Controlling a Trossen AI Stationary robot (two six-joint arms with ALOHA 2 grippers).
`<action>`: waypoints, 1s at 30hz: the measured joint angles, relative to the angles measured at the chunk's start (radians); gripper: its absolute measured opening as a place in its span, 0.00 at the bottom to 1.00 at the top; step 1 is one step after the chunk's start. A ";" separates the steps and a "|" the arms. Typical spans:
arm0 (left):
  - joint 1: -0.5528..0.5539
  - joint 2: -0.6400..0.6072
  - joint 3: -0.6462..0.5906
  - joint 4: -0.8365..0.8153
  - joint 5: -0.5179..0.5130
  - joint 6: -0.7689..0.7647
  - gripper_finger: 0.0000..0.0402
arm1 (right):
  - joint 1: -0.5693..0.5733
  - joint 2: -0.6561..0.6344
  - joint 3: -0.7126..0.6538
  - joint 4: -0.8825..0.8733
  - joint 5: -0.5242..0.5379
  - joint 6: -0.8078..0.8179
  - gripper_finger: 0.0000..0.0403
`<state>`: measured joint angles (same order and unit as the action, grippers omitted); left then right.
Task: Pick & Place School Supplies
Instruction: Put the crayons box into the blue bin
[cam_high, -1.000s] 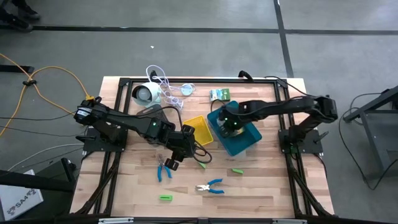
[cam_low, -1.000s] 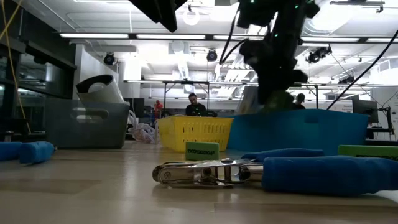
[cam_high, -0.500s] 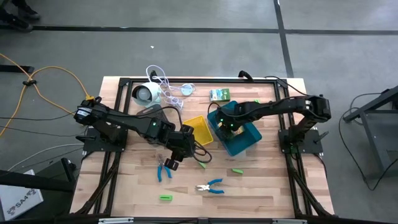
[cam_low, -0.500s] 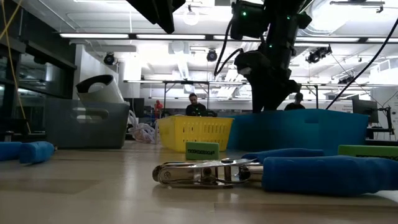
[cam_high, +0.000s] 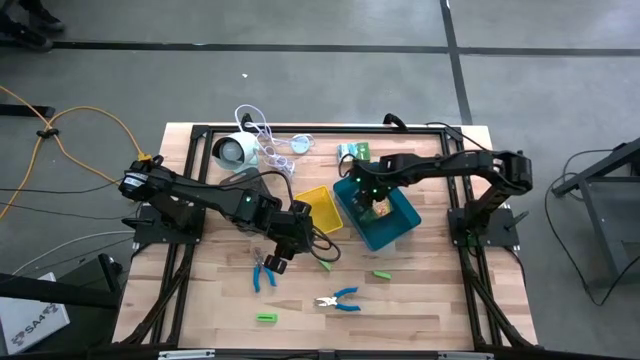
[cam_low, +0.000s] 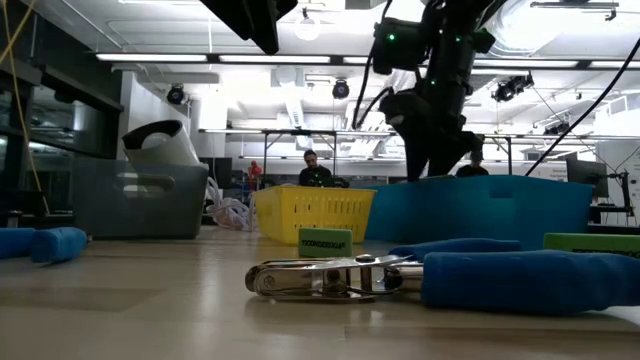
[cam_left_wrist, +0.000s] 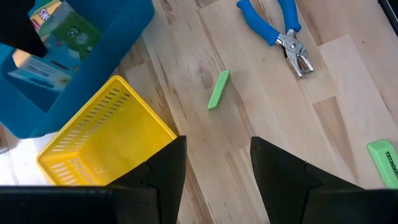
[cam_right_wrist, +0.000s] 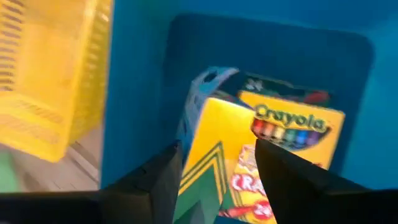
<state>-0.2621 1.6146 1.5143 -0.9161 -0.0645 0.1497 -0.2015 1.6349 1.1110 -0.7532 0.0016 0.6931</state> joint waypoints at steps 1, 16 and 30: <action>0.000 0.000 0.000 0.000 0.000 0.000 0.42 | -0.005 0.000 0.000 -0.012 -0.001 -0.008 0.47; 0.000 0.000 0.000 0.000 0.000 0.000 0.42 | -0.053 0.000 0.000 -0.107 0.001 -0.048 0.35; 0.000 0.000 0.000 -0.035 -0.001 -0.019 0.42 | -0.055 -0.058 0.000 0.025 0.104 -0.170 0.26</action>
<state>-0.2619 1.6146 1.5143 -0.9514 -0.0650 0.1310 -0.2565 1.5767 1.1107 -0.7282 0.1059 0.5236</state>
